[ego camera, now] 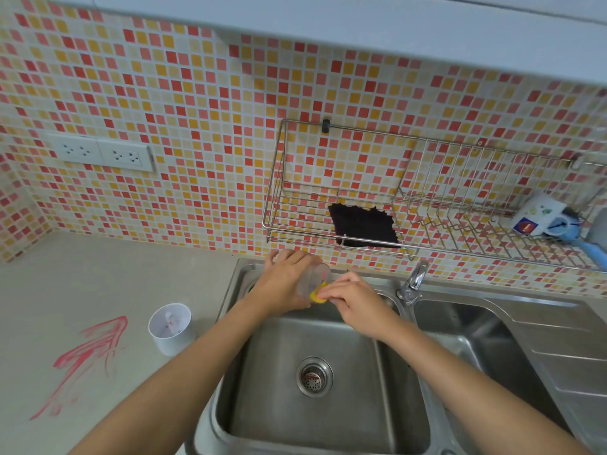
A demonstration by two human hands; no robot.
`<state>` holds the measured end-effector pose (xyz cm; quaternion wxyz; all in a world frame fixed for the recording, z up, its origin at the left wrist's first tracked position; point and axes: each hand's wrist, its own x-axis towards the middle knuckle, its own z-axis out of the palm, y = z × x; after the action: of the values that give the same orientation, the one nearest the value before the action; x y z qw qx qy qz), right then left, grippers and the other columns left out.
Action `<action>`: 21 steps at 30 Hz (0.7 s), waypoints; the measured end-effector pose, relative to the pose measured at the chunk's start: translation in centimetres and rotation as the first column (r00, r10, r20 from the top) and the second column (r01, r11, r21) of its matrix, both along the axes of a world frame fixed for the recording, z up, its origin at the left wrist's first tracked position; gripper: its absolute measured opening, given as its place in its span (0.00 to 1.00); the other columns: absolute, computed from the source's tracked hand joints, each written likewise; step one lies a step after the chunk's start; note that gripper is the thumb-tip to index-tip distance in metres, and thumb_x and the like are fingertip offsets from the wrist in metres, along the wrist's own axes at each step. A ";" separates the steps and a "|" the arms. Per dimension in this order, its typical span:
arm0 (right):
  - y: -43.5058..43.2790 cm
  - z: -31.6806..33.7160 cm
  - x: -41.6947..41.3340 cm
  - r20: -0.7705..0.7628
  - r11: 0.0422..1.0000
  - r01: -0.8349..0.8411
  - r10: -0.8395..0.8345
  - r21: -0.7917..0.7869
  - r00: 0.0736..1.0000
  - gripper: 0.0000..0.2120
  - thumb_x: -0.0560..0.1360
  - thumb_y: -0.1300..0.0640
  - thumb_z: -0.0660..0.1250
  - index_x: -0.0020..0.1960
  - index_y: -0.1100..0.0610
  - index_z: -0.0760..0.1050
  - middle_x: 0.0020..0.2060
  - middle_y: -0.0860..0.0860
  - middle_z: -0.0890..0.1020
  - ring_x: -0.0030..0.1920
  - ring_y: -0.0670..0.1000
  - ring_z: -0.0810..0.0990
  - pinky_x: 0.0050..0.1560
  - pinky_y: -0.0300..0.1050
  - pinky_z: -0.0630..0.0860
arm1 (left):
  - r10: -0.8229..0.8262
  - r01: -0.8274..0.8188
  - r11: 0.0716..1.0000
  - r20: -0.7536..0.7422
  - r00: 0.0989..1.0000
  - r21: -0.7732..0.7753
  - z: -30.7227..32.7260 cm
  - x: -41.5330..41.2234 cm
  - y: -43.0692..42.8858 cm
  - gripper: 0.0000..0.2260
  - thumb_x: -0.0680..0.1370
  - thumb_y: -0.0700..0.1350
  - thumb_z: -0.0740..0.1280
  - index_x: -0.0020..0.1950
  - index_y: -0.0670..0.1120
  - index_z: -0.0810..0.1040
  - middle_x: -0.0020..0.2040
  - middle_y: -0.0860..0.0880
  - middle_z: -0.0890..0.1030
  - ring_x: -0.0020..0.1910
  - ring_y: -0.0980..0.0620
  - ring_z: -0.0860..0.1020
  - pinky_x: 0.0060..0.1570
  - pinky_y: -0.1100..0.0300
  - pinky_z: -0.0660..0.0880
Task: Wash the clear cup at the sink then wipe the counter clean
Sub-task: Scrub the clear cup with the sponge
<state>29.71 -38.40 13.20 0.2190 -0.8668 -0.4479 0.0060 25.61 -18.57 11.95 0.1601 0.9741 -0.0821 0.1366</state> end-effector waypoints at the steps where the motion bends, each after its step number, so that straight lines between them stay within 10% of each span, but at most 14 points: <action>1: -0.1 -0.1 0.2 0.182 0.998 -0.037 0.044 -0.043 0.982 0.17 0.71 0.67 0.71 0.54 0.50 0.83 0.51 0.42 0.83 0.53 0.48 0.71 0.56 0.47 0.74 | -0.032 0.032 0.999 -0.012 0.999 -0.019 0.1 0.0 0.0 0.34 0.66 0.59 0.75 0.69 0.54 0.68 0.66 0.56 0.71 0.64 0.53 0.66 0.68 0.51 0.62; 5: -0.3 -0.2 -0.1 0.505 0.998 -0.020 0.049 -0.063 0.862 0.20 0.63 0.67 0.76 0.52 0.52 0.83 0.50 0.43 0.84 0.52 0.53 0.75 0.48 0.49 0.76 | -0.102 0.101 0.992 -0.008 0.995 -0.077 0.4 0.1 0.3 0.33 0.66 0.52 0.78 0.68 0.49 0.70 0.64 0.54 0.74 0.61 0.55 0.68 0.62 0.65 0.62; 10: 0.7 -1.6 -1.8 -0.101 0.995 0.079 -0.073 0.058 0.992 0.15 0.76 0.65 0.66 0.59 0.52 0.81 0.50 0.40 0.80 0.54 0.48 0.71 0.61 0.41 0.69 | -0.137 0.133 0.990 -0.094 0.986 -0.048 -0.1 -0.1 0.4 0.33 0.67 0.52 0.77 0.70 0.51 0.68 0.65 0.54 0.73 0.63 0.53 0.67 0.65 0.60 0.67; 18: 0.1 -2.2 -1.1 0.479 0.995 0.076 -0.037 -0.064 0.877 0.19 0.62 0.66 0.77 0.52 0.54 0.83 0.48 0.45 0.84 0.49 0.54 0.76 0.46 0.48 0.76 | -0.148 0.146 0.989 -0.059 0.987 -0.029 -0.1 0.0 -0.8 0.32 0.67 0.49 0.76 0.68 0.47 0.71 0.63 0.51 0.75 0.62 0.51 0.70 0.65 0.60 0.65; 21: 1.0 -2.6 -2.6 0.005 0.972 0.193 -0.195 0.132 0.981 0.14 0.72 0.67 0.69 0.55 0.54 0.83 0.49 0.47 0.85 0.49 0.51 0.75 0.52 0.33 0.70 | -0.136 0.135 0.991 -0.068 0.988 -0.027 -0.3 -0.2 -0.5 0.32 0.68 0.51 0.76 0.70 0.49 0.70 0.65 0.52 0.74 0.63 0.51 0.68 0.64 0.61 0.65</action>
<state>27.07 -37.44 10.64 0.2709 -0.8902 -0.3624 -0.0528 25.41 -19.10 11.66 0.1824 0.9687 -0.1410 0.0923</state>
